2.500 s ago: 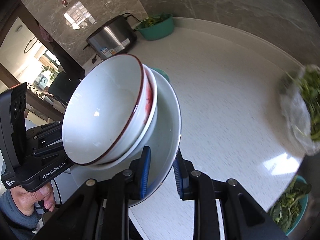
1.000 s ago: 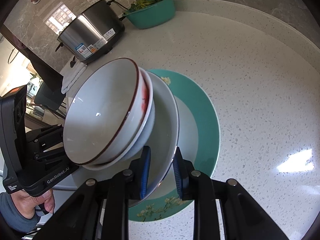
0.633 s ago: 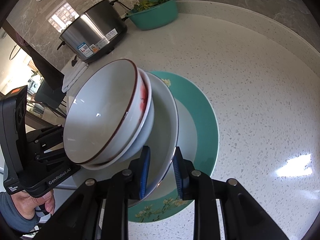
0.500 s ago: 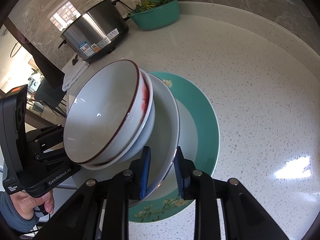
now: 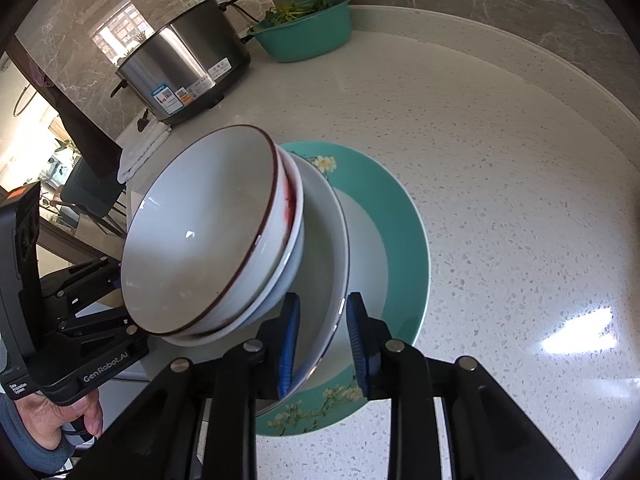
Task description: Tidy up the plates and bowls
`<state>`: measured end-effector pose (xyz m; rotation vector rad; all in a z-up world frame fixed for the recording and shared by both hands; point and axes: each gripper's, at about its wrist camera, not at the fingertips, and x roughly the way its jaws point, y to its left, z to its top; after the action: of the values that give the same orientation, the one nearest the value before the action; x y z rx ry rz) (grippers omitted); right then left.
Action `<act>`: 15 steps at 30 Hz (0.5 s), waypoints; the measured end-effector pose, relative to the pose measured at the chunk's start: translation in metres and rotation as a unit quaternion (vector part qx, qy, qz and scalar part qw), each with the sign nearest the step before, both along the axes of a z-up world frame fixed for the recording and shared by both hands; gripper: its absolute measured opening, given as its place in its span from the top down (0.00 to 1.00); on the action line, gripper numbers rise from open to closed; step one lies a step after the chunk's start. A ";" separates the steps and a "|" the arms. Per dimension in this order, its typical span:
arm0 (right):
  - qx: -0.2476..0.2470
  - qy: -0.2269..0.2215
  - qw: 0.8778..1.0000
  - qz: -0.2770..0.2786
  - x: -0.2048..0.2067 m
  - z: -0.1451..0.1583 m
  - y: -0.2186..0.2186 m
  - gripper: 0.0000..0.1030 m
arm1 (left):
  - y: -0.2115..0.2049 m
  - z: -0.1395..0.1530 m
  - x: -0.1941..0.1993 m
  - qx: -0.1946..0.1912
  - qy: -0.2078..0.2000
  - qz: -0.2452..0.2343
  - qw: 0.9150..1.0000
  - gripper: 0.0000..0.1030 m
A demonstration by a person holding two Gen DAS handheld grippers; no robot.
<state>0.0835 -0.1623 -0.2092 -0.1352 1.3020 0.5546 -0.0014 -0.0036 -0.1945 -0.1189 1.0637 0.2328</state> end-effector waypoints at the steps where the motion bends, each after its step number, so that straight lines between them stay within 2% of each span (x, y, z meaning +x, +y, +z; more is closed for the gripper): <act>1: -0.001 0.000 1.000 -0.001 0.000 0.000 0.000 0.71 | -0.001 0.001 -0.002 0.000 -0.001 -0.001 1.000 0.72; 5: -0.003 -0.004 1.000 -0.008 0.000 0.002 -0.003 0.66 | -0.002 0.004 -0.006 -0.001 -0.003 -0.002 1.000 0.68; 8: -0.003 -0.008 1.000 -0.016 -0.001 0.005 -0.007 0.61 | -0.005 0.007 -0.011 -0.003 -0.009 -0.005 1.000 0.62; 9: -0.004 -0.010 1.000 -0.017 -0.002 0.006 -0.008 0.58 | -0.006 0.009 -0.013 -0.002 -0.009 -0.004 1.000 0.49; 10: -0.004 -0.012 1.000 -0.018 -0.003 0.008 -0.009 0.56 | -0.007 0.010 -0.016 -0.002 -0.008 -0.001 1.000 0.23; 11: -0.002 -0.015 1.000 -0.019 -0.003 0.010 -0.011 0.54 | -0.007 0.012 -0.020 -0.014 -0.015 -0.003 1.000 0.09; 12: 0.001 -0.017 1.000 -0.020 -0.004 0.013 -0.013 0.50 | -0.007 0.015 -0.023 -0.021 -0.022 -0.004 1.000 0.00; 15: 0.005 -0.027 0.999 -0.020 -0.007 0.019 -0.015 0.40 | -0.011 0.025 -0.028 -0.011 -0.031 -0.008 0.999 0.00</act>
<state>0.0765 -0.1769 -0.1902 -0.1137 1.2475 0.5201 -0.0294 -0.0145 -0.1697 -0.1367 1.0061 0.2009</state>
